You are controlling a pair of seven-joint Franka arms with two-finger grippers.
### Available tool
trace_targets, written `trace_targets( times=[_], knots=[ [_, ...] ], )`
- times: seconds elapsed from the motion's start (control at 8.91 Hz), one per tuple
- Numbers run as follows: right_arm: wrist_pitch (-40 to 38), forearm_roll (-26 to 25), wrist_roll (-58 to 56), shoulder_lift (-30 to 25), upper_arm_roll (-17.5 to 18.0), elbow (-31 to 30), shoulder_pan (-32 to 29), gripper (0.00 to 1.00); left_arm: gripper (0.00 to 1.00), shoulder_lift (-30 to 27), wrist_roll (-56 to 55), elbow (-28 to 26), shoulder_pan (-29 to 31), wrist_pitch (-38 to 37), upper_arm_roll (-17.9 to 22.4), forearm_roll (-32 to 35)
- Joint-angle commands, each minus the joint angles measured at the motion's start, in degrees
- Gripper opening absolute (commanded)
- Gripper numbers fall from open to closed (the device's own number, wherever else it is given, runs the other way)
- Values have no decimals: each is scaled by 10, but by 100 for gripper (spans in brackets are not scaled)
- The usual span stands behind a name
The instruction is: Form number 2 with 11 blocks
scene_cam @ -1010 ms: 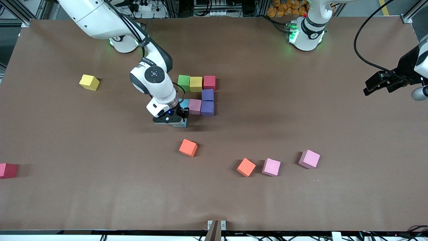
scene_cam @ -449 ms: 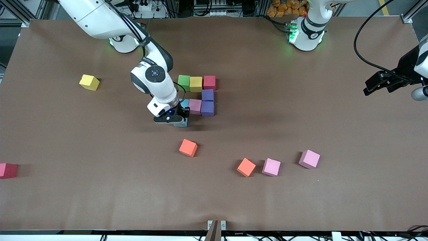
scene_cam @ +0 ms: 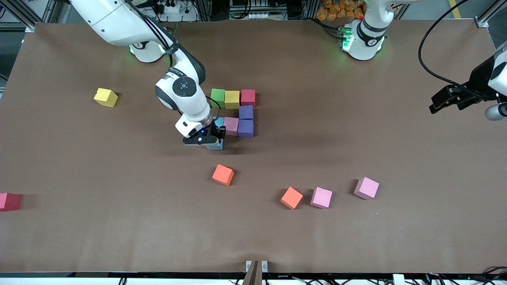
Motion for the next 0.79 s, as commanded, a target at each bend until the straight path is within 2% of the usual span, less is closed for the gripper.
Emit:
trace_targets(
  times=[0.0, 0.11, 0.67],
  knots=[
    [19, 11, -6, -11, 3, -24, -2, 11, 77, 0, -7, 13, 7, -1, 1, -17],
    [40, 10, -6, -11, 2, -33, -2, 11, 77, 0, -8, 13, 7, -1, 1, -17],
    [40, 10, -36, -16, 1, -38, -4, 12, 77, 0, -8, 13, 8, -1, 1, -20]
  ],
)
